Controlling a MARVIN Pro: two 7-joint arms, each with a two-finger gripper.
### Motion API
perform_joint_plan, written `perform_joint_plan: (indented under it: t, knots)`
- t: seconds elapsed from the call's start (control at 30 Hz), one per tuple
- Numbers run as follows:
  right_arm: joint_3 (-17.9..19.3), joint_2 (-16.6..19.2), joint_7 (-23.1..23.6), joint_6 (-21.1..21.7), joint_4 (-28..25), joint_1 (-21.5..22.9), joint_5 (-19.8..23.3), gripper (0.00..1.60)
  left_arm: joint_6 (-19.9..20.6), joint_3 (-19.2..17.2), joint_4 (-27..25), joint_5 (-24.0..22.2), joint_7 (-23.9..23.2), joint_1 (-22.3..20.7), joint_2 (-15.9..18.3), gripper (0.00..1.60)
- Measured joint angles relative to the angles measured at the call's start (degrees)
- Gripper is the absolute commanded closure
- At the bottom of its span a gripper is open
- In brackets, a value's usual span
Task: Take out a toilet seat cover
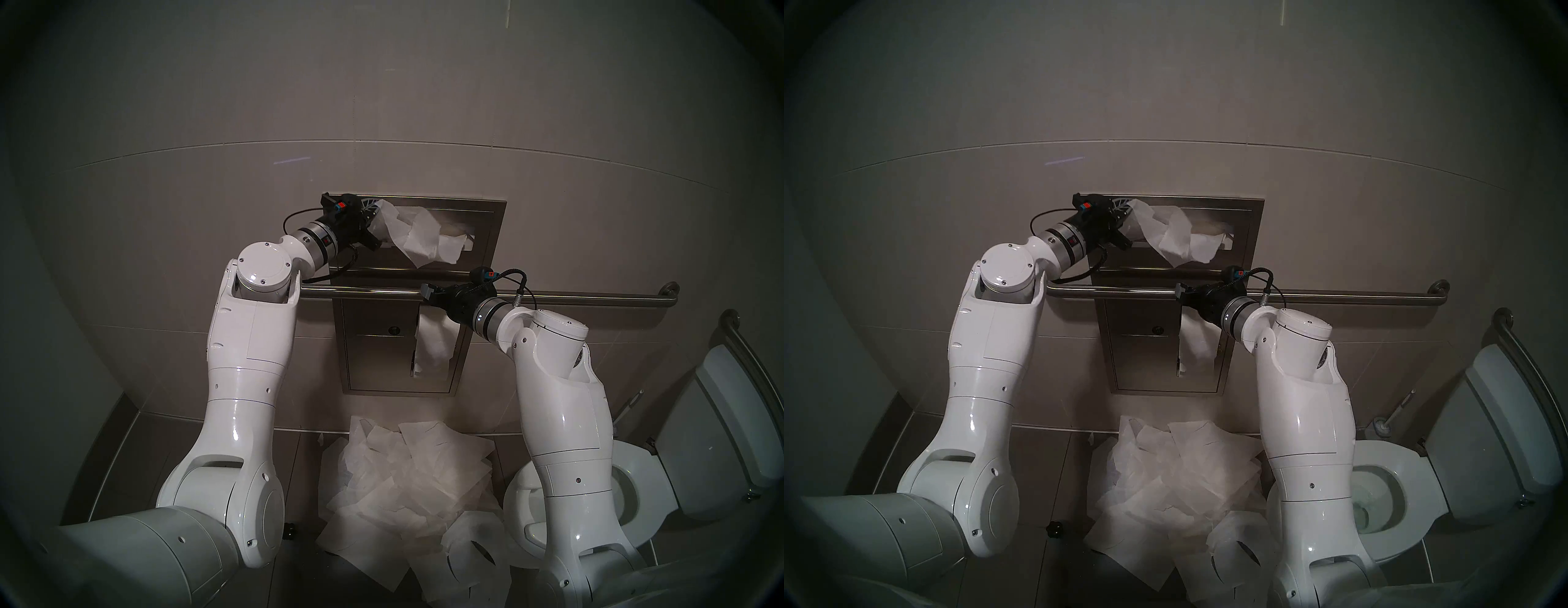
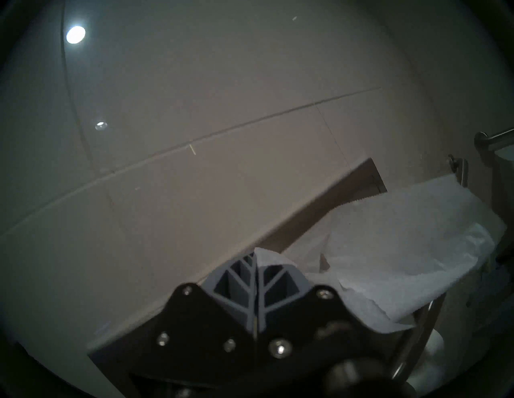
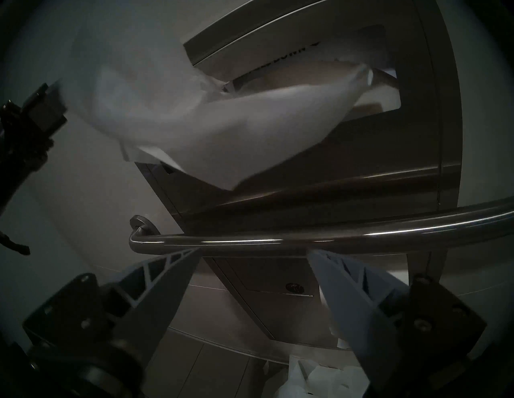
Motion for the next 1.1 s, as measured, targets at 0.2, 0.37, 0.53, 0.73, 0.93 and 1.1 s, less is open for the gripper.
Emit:
perform_joint_plan:
  t: [0.2,0.37,0.53,0.73,0.93,1.1]
  knots:
    - [0.0,0.0,0.0,0.0,-0.01,0.01,0.0,0.27,1.33,-1.03,-4.25,-0.53,-0.19,1.22,-0.27,1.6]
    - [0.0,0.0,0.0,0.0,-0.04,0.01,0.0,0.27,3.37,-1.7,-7.5,-0.75,-0.48,2.45,-0.42,1.6]
    - [0.0,0.0,0.0,0.0,-0.06,0.01,0.0,0.27,4.96,-2.21,-10.45,-0.74,-0.89,3.15,-0.45,1.6]
    - [0.0,0.0,0.0,0.0,-0.08,0.01,0.0,0.27,6.99,-2.35,-14.37,-0.55,-1.42,3.23,-0.43,1.6]
    - [0.0,0.01,0.0,0.0,-0.13,0.01,0.0,0.0,11.0,-1.88,-18.64,-0.17,-2.76,4.1,-0.54,1.6]
    - [-0.47,0.05,-0.29,0.06,-0.14,0.24,-0.53,0.0,15.38,-0.83,-22.19,1.19,-3.98,5.82,-0.83,1.6]
